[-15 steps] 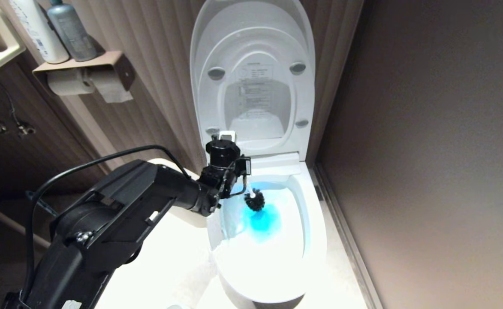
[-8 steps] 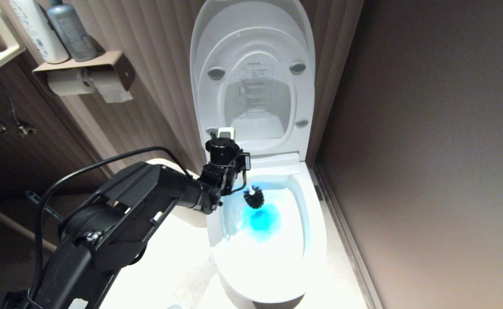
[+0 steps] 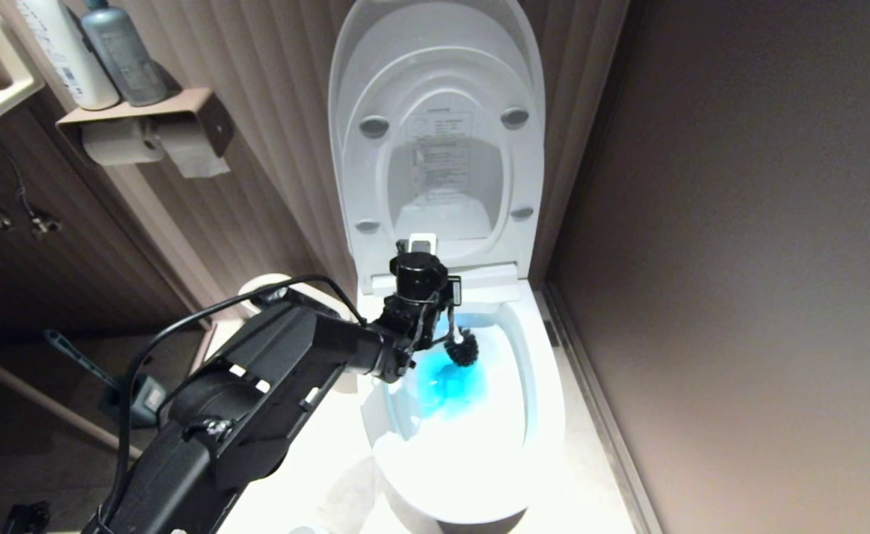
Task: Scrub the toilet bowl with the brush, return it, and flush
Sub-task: Scrub the toilet bowl
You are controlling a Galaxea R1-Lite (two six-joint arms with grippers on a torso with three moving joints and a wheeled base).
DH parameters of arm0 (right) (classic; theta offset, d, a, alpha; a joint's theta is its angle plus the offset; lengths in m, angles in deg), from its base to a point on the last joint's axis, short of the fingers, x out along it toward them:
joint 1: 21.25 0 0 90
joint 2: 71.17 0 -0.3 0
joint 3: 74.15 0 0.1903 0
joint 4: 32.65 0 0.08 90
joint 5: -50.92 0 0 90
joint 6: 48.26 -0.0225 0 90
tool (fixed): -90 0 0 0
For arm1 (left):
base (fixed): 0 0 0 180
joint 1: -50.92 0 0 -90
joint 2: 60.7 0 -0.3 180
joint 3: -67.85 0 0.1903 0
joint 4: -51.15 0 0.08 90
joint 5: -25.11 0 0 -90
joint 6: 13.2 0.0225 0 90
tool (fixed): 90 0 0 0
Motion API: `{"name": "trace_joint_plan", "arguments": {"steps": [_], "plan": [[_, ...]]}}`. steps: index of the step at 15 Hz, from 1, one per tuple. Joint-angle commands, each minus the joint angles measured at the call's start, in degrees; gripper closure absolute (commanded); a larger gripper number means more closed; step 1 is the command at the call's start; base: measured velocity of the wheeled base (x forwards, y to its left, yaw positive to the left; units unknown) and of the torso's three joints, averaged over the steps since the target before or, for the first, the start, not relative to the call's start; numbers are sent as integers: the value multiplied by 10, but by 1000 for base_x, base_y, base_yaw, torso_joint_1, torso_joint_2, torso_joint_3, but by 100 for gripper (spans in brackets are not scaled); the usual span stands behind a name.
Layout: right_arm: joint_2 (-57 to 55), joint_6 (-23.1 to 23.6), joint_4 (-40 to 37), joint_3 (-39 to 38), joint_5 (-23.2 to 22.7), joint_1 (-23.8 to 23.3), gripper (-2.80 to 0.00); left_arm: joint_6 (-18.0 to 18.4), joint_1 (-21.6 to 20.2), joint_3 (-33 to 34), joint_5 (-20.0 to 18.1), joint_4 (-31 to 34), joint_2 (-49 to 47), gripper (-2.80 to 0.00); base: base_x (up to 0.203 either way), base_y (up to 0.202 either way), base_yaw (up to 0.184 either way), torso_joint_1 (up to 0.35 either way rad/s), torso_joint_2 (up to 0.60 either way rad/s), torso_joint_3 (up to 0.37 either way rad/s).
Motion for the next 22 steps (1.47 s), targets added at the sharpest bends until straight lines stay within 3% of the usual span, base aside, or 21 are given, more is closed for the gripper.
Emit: {"name": "trace_joint_plan", "arguments": {"steps": [1, 11, 16, 22], "plan": [[0, 0, 0, 0, 0, 0, 0, 0, 16, -20, 1, -1, -17, 0, 0, 0, 0, 0, 0, 0], [0, 0, 0, 0, 0, 0, 0, -3, 96, 0, 2, -4, -13, 0, 0, 0, 0, 0, 0, 0], [0, 0, 0, 0, 0, 0, 0, -38, 135, 121, 0, -3, 70, 0, 0, 0, 0, 0, 0, 0], [0, 0, 0, 0, 0, 0, 0, -48, 137, 362, -7, -19, 209, 0, 0, 0, 0, 0, 0, 0]]}}
